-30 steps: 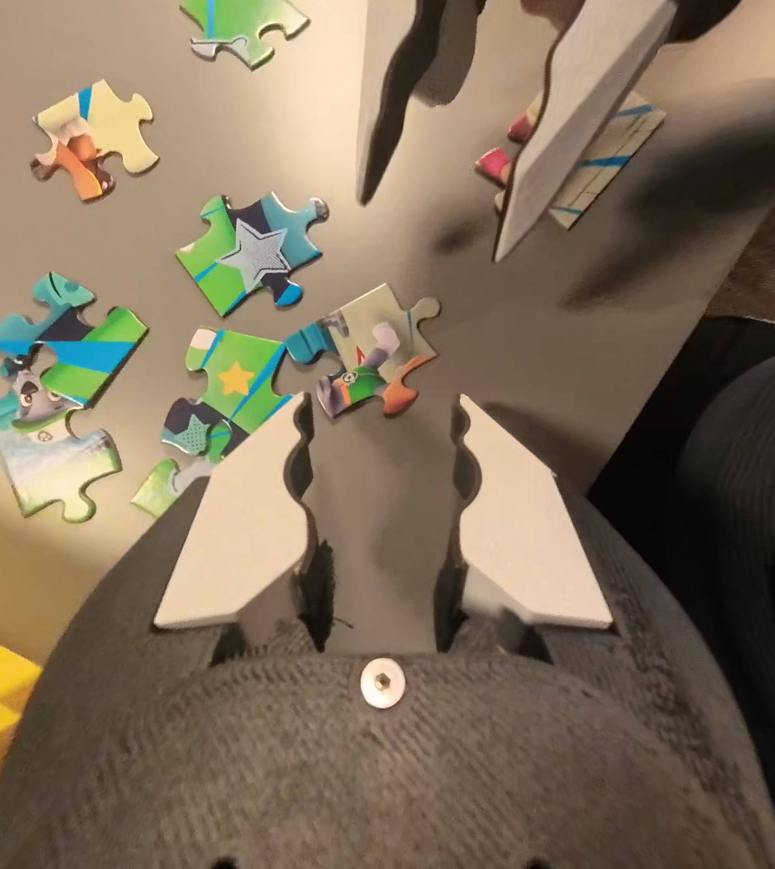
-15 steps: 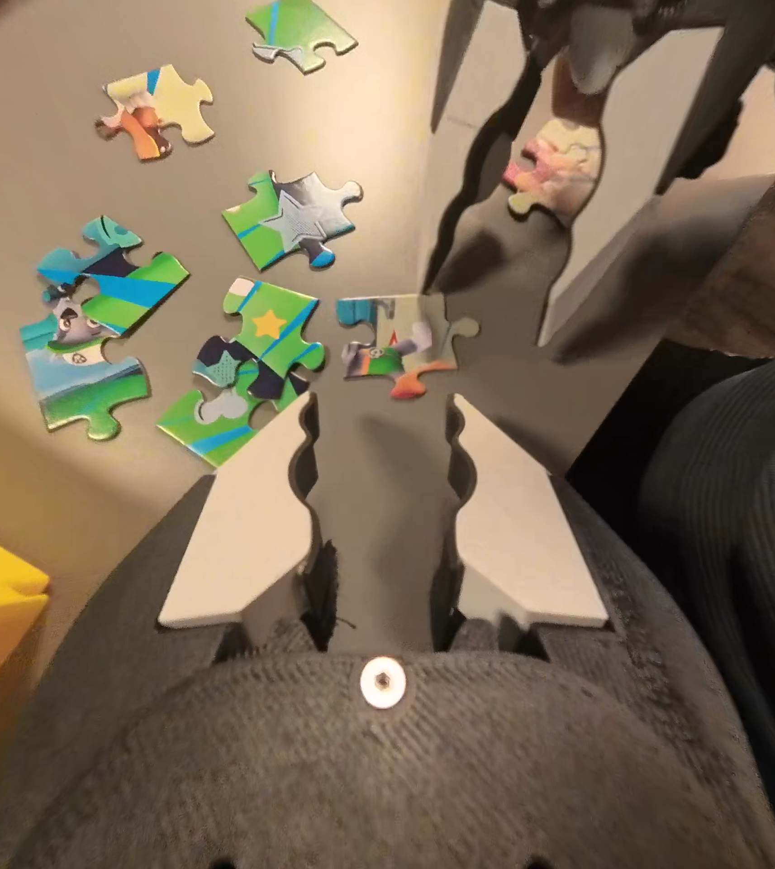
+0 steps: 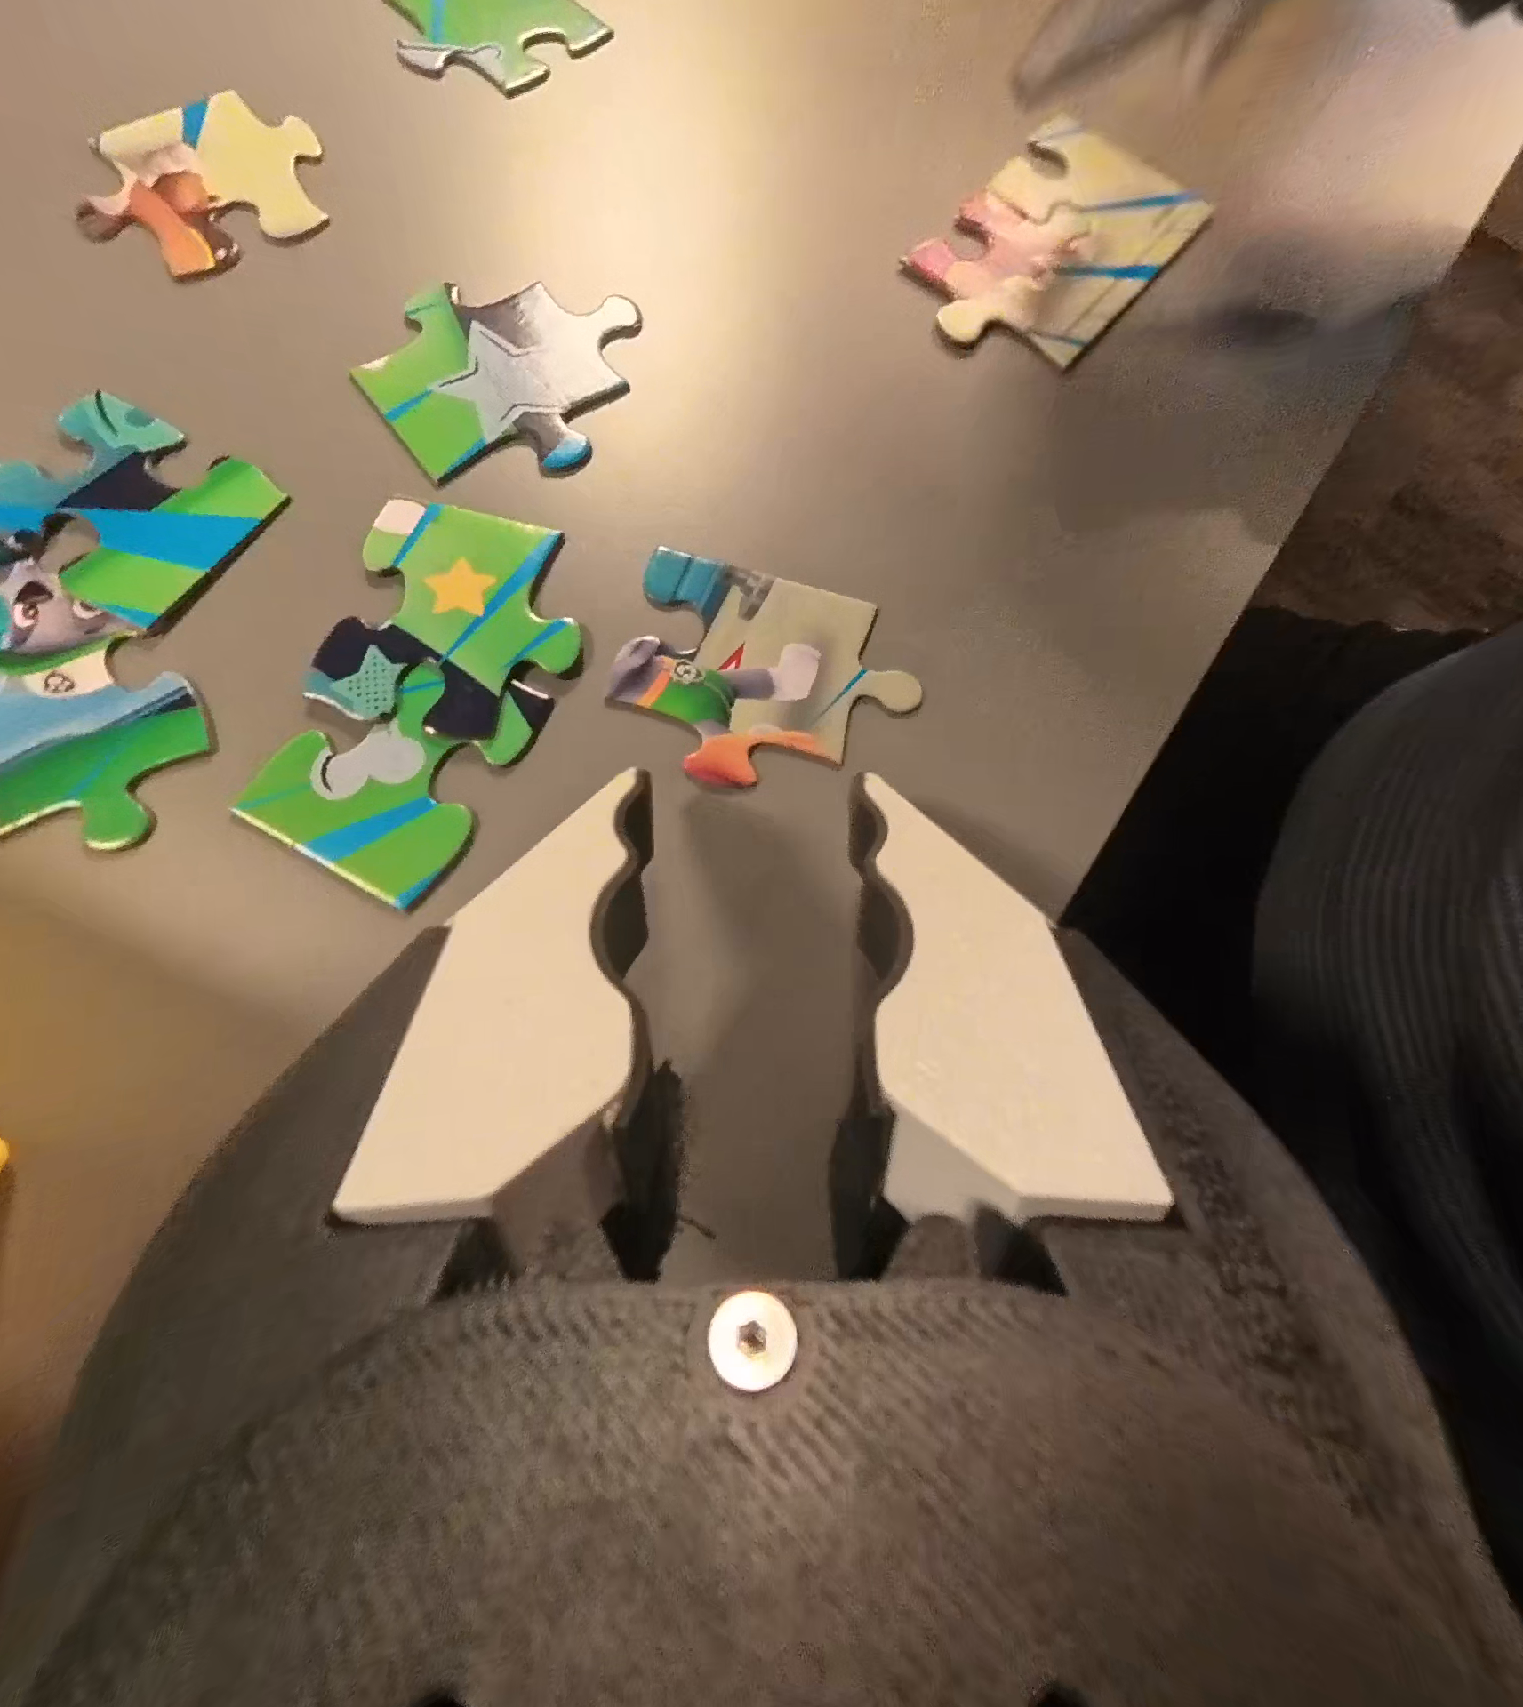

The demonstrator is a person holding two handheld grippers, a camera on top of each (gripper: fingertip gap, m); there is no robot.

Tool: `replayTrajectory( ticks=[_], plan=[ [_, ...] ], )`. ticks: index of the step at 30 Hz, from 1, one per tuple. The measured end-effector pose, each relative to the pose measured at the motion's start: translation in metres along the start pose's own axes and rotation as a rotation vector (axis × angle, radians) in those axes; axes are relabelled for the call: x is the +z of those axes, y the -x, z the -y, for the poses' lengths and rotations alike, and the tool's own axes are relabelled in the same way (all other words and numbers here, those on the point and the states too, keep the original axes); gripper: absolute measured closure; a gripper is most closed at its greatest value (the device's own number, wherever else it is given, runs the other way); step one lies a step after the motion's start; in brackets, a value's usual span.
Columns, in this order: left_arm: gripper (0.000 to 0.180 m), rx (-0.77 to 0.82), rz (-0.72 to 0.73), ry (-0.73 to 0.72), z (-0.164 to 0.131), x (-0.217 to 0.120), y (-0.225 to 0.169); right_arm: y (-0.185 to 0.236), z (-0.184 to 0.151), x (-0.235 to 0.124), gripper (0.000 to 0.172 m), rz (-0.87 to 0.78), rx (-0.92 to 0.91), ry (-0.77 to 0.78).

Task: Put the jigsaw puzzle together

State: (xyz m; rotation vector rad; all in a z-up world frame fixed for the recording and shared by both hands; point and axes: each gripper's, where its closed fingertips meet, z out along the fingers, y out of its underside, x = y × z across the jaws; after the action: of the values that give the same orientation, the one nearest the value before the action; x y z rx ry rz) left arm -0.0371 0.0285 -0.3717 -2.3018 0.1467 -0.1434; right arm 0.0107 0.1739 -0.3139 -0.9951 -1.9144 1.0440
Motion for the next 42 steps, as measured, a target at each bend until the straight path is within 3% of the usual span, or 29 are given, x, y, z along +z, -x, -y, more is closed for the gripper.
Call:
replayTrajectory(
  ticks=[4,8,13,19,27,33,36,42],
  plan=[
    [0.144,0.039,-0.026,0.040,-0.003,0.009,0.005,-0.056,-0.007,-0.050,0.124,-0.358,-0.016,-0.154],
    [0.151,0.068,-0.060,0.053,0.000,0.014,0.008,-0.078,-0.023,-0.082,0.126,-0.562,0.005,-0.218],
    [0.158,0.099,-0.084,0.119,-0.001,0.015,0.011,-0.081,-0.027,-0.092,0.128,-0.651,-0.023,-0.242],
    [0.171,0.175,-0.130,0.181,0.001,0.019,0.005,-0.080,-0.028,-0.089,0.129,-0.626,-0.006,-0.241],
    [0.180,0.310,-0.072,0.112,0.011,0.029,0.000,-0.056,-0.014,-0.054,0.129,-0.315,0.147,-0.174],
    [0.180,0.312,-0.068,0.089,0.011,0.030,-0.001,0.009,-0.002,0.003,0.124,0.216,0.279,0.010],
    [0.180,0.325,-0.068,0.085,0.011,0.030,-0.003,0.043,-0.003,0.034,0.115,0.396,0.172,0.137],
    [0.180,0.300,0.002,0.069,0.009,0.024,0.007,0.085,-0.012,0.081,0.103,0.518,-0.065,0.302]
  ],
)
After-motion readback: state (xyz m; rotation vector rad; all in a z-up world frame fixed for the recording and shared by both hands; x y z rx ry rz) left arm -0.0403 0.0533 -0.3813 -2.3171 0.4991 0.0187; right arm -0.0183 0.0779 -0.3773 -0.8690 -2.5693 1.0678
